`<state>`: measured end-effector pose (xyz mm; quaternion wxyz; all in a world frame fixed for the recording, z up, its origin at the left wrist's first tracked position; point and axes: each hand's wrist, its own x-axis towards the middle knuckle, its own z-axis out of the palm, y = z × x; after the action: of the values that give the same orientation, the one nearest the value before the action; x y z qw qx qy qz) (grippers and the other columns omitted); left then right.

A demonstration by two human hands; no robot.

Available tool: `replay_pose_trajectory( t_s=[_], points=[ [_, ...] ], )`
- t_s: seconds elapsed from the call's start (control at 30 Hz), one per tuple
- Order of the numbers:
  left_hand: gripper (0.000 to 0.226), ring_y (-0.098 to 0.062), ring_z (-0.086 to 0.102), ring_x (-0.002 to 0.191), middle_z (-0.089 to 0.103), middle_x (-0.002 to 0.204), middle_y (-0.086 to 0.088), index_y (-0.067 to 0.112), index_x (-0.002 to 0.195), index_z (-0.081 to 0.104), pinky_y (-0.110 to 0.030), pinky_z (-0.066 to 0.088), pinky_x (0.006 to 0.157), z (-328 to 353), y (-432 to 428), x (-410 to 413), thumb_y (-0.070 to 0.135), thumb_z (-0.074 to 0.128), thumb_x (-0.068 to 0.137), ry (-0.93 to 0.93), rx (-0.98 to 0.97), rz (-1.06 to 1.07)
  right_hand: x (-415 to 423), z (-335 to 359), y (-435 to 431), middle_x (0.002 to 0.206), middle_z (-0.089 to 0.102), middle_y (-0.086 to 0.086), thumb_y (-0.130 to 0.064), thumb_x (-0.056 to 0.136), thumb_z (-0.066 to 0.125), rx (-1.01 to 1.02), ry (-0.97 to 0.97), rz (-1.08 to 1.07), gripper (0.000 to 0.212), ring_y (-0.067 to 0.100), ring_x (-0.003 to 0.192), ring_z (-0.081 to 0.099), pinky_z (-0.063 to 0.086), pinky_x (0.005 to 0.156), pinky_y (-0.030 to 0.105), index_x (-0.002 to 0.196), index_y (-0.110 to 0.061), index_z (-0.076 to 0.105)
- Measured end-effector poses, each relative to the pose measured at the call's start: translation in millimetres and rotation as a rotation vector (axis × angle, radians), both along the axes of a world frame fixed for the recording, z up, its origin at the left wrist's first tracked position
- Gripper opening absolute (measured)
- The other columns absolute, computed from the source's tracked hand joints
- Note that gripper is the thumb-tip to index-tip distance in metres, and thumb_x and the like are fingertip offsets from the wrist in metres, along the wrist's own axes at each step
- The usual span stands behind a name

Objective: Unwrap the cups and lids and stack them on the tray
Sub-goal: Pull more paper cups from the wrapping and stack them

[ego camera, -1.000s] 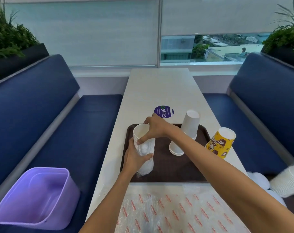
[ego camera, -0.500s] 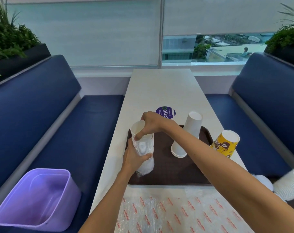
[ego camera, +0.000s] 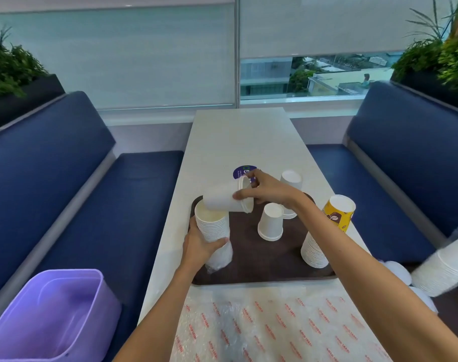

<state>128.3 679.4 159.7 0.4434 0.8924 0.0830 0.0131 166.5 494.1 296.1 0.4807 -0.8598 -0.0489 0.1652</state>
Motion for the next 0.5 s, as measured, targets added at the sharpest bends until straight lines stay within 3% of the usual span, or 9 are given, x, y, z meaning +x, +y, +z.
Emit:
replay_pose_trajectory(
  t_s=[0.27, 0.43, 0.5],
  points=[
    [0.107, -0.028, 0.043, 0.131, 0.040, 0.145, -0.004, 0.021, 0.143, 0.023, -0.043, 0.041, 0.107, -1.8, -1.6, -1.3, 0.043, 0.087, 0.060, -0.004, -0.008, 0.023, -16.3, -45.7, -11.8, 0.114, 0.058, 0.000, -0.034, 0.074, 0.079, -0.179, -0.017, 0.095, 0.056, 0.019, 0.103, 0.056, 0.043, 0.085, 0.030, 0.121, -0.017, 0.053],
    [0.105, -0.028, 0.040, 0.133, 0.038, 0.147, -0.005, 0.019, 0.144, 0.022, -0.043, 0.038, 0.109, -7.9, -0.6, -1.0, 0.039, 0.086, 0.063, -0.006, -0.008, 0.013, -19.1, -66.1, -24.3, 0.111, 0.054, -0.001, -0.029, 0.071, 0.083, 0.018, -0.204, -0.357, 0.069, 0.016, 0.101, 0.054, 0.043, 0.081, 0.029, 0.125, -0.009, 0.045],
    [0.104, -0.028, 0.040, 0.133, 0.038, 0.147, -0.005, 0.020, 0.144, 0.022, -0.042, 0.038, 0.109, -9.7, -0.4, -0.4, 0.041, 0.085, 0.063, -0.008, 0.010, 0.016, -17.9, -73.0, -26.5, 0.119, 0.053, 0.004, -0.026, 0.074, 0.080, 0.034, -0.266, -0.520, 0.072, 0.017, 0.106, 0.052, 0.043, 0.086, 0.032, 0.131, -0.009, 0.040]
  ],
)
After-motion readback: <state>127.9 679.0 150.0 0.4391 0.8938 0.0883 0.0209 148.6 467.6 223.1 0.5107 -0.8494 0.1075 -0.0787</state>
